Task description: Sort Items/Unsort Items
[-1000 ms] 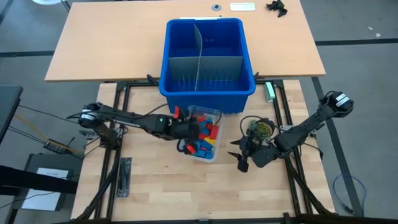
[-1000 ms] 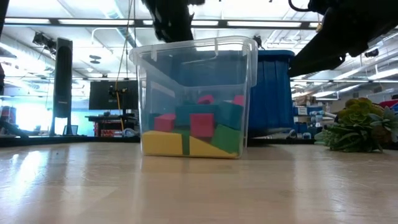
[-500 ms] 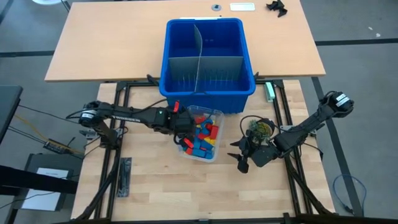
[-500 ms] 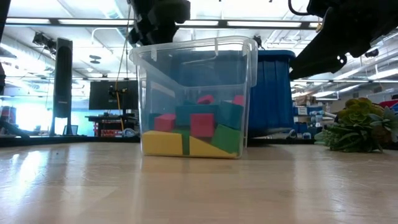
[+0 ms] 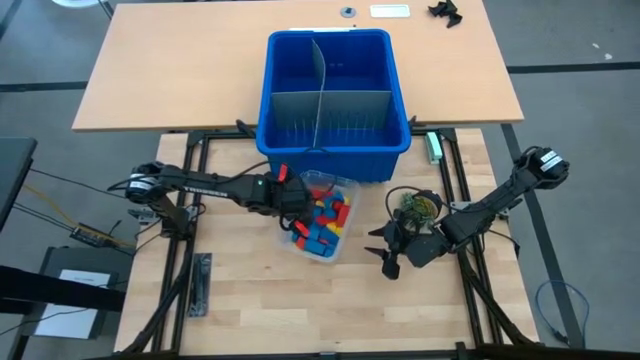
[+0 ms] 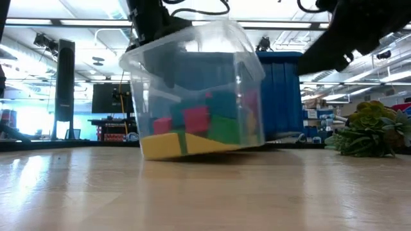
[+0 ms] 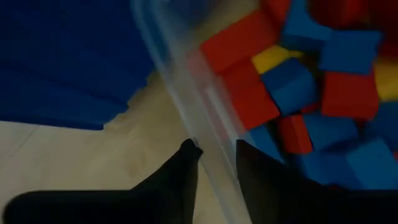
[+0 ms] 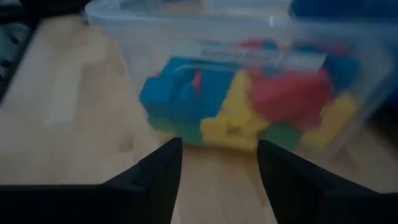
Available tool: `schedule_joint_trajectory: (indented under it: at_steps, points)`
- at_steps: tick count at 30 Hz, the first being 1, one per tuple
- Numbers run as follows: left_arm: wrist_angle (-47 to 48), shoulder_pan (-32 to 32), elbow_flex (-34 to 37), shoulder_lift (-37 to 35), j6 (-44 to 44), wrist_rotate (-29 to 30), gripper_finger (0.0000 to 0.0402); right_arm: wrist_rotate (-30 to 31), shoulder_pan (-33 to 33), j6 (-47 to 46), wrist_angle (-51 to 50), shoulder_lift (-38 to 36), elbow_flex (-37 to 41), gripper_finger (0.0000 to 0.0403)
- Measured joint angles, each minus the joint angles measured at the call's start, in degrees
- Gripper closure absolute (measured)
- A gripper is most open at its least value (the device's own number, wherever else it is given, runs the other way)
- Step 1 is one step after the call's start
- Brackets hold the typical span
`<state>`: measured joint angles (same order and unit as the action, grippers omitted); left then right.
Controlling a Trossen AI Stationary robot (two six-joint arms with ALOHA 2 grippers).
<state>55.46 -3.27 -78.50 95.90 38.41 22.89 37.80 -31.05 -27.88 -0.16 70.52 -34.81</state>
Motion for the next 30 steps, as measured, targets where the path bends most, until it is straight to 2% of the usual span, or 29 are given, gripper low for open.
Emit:
schedule_joint_trajectory:
  at_steps: [3, 6, 12, 17, 21, 30]
  points:
    - [-2.1, -0.2, 1.2, -0.1, -0.3, -0.3, 0.0329, 0.0, 0.0, 5.0, 5.4, 0.0, 0.0, 0.02]
    - [-5.7, -0.5, 2.9, -0.1, -2.2, -3.1, 0.0342, 0.0, 0.3, 9.1, 9.9, 0.0, 0.0, 0.0206]
    - [-12.0, -1.1, 6.5, 0.2, -2.0, -5.2, 0.0331, 0.4, 0.9, 10.6, 12.0, -0.2, -0.2, 0.0211]
    - [-14.7, -1.0, 10.2, 0.3, -1.5, -6.2, 0.0331, -3.9, -0.6, 9.9, 12.6, -1.7, -1.8, 0.0212]
    - [-18.4, -1.0, 12.3, 0.4, -1.6, -6.9, 0.0332, -4.0, -0.4, 10.7, 11.5, -1.5, -2.5, 0.0214]
    - [-32.7, -1.0, 17.3, 0.4, -0.2, -5.9, 0.0331, -4.6, 1.5, 8.2, 11.1, -1.4, -2.6, 0.0215]
